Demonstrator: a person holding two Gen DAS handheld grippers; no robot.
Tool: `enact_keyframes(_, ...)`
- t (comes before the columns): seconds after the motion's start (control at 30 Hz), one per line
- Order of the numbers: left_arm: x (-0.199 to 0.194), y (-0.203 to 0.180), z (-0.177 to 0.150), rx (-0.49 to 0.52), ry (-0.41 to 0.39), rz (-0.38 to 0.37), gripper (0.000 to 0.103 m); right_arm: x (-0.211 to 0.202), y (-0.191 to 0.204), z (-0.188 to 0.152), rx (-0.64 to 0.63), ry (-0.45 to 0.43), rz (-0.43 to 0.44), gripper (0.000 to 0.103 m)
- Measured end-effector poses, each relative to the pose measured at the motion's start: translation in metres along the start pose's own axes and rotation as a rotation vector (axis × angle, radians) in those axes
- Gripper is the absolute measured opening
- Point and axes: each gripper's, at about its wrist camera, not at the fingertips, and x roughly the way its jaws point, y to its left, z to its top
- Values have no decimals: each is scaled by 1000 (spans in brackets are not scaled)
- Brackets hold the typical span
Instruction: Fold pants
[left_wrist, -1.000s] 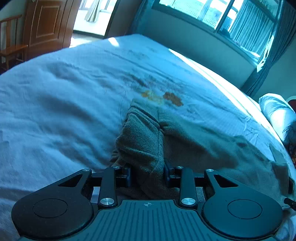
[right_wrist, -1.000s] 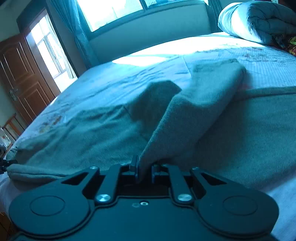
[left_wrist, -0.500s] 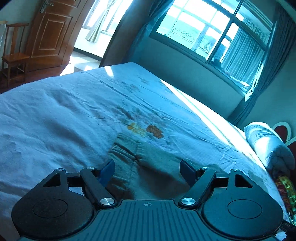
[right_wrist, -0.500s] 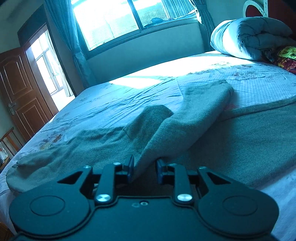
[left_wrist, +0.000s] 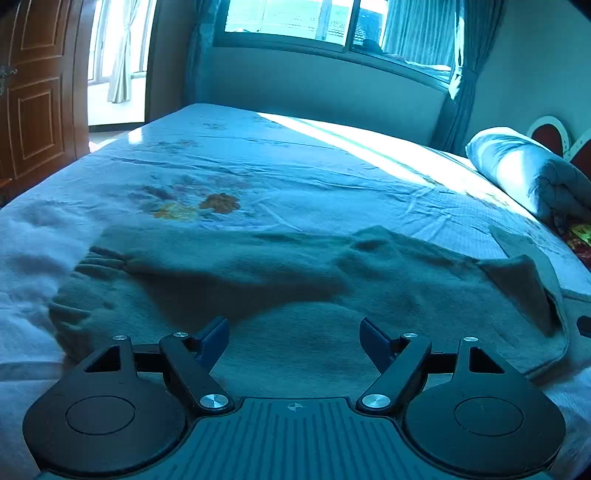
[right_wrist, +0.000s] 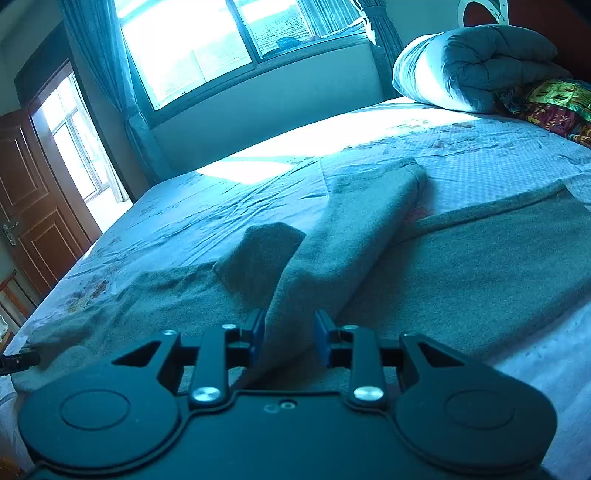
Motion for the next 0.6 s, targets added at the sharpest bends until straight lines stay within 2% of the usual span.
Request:
enact_keyframes(0.07, 11, -37, -10, 69, 18, -26, 77, -5, -2, 2, -15, -9, -6, 23)
enact_keyframes(0.13, 23, -63, -19, 127, 19, 1, 78, -8, -5, 6, -29, -21, -11, 23)
enact_keyframes(0.2, 34, -82, -25, 133, 40, 22, 79, -6, -3, 11, -52, -28, -15, 23)
enact_keyframes(0.3, 41, -102, -25, 139, 39, 83, 88, 7, 6, 17, -114, -18, -26, 23)
enact_keyframes(0.4, 52, -108, -23, 141, 54, 139, 96, 28, 20, 22, -194, 3, -55, 23)
enact_keyframes(0.47, 54, -106, -23, 120, 71, 141, 96, 42, 28, 24, -236, 18, -74, 22)
enact_keyframes(0.6, 59, -111, -29, 150, 74, 168, 97, 61, 41, 20, -377, 14, -153, 22)
